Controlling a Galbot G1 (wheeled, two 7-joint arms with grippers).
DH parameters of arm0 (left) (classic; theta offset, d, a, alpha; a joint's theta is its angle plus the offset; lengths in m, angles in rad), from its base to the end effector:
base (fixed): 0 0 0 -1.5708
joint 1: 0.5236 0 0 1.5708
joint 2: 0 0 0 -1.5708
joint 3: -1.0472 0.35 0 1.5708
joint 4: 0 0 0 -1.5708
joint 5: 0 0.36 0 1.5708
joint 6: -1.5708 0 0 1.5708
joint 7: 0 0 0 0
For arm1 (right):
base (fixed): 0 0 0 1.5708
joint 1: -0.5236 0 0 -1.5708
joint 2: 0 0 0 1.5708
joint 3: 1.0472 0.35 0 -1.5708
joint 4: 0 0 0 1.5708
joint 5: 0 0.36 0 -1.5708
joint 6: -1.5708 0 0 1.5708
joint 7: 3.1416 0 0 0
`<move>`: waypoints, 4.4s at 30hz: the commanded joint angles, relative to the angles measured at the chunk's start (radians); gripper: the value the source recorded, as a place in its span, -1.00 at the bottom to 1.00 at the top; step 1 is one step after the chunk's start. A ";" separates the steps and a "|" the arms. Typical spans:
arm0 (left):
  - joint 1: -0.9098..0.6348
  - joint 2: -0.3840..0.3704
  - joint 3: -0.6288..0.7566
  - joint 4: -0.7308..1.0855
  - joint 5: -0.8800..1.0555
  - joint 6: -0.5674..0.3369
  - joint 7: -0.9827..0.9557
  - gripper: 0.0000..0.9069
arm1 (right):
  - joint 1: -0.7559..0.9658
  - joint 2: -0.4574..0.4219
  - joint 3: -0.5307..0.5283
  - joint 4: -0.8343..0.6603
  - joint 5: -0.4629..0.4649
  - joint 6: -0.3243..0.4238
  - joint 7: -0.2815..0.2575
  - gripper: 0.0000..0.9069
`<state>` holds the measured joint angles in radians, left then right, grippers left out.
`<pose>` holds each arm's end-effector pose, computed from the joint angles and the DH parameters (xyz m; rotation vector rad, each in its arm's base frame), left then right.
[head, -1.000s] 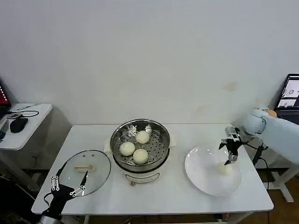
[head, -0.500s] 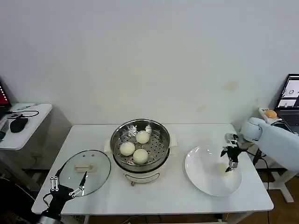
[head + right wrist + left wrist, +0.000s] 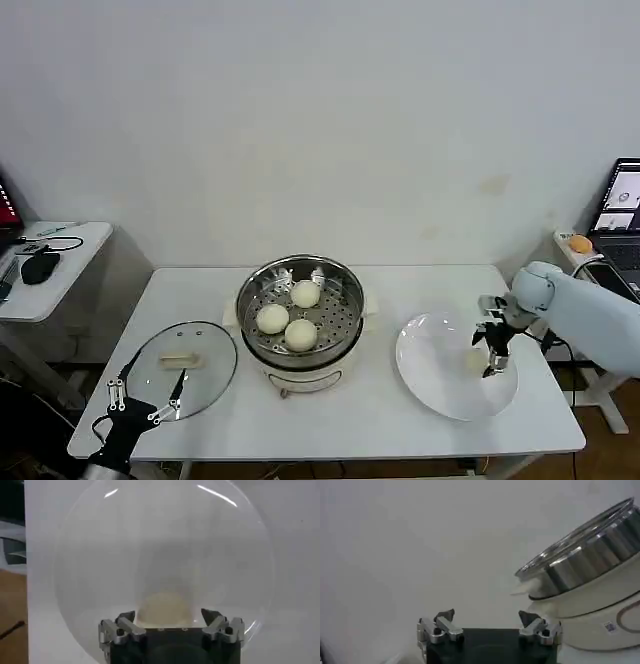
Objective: Take steamed baozi put them in steamer then cover it.
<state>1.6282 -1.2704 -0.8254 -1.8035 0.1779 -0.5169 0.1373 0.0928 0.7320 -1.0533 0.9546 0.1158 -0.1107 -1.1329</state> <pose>0.1565 0.1785 -0.3710 0.2236 2.8543 0.8790 0.5367 -0.2188 -0.2486 1.2574 -1.2961 1.1198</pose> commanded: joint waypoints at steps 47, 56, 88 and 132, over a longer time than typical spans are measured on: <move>-0.013 0.004 0.011 -0.004 0.006 0.000 0.001 1.00 | 0.664 0.232 -0.332 0.365 0.660 -0.146 0.066 0.44; -0.014 0.003 0.013 0.007 0.001 -0.004 0.001 1.00 | 0.619 0.371 -0.398 0.297 0.613 -0.151 0.077 0.44; -0.046 0.031 0.025 0.047 -0.022 -0.004 0.005 1.00 | 0.478 0.491 -0.404 0.128 0.512 -0.155 0.104 0.47; -0.140 0.016 0.069 0.026 -0.026 0.006 -0.035 1.00 | -0.176 0.037 0.513 0.297 0.835 0.262 1.172 1.00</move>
<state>1.5165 -1.2489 -0.7634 -1.7825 0.1568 -0.4982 0.1277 0.3614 0.9231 -1.0232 1.1552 0.8491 -0.1313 -0.5711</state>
